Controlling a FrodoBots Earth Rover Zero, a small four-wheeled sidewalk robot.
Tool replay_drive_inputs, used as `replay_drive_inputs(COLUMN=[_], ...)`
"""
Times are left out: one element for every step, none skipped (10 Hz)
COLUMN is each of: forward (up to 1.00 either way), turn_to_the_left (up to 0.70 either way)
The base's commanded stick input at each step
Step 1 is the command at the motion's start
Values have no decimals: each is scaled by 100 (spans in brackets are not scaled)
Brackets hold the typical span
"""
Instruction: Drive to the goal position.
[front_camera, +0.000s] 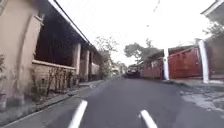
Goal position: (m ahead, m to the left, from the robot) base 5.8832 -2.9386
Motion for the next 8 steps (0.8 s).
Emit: replay_drive_inputs(forward=[85,85,85,85,85,85,85,85], turn_to_the_left=[-1,0,0,0,0,0,-32,-34])
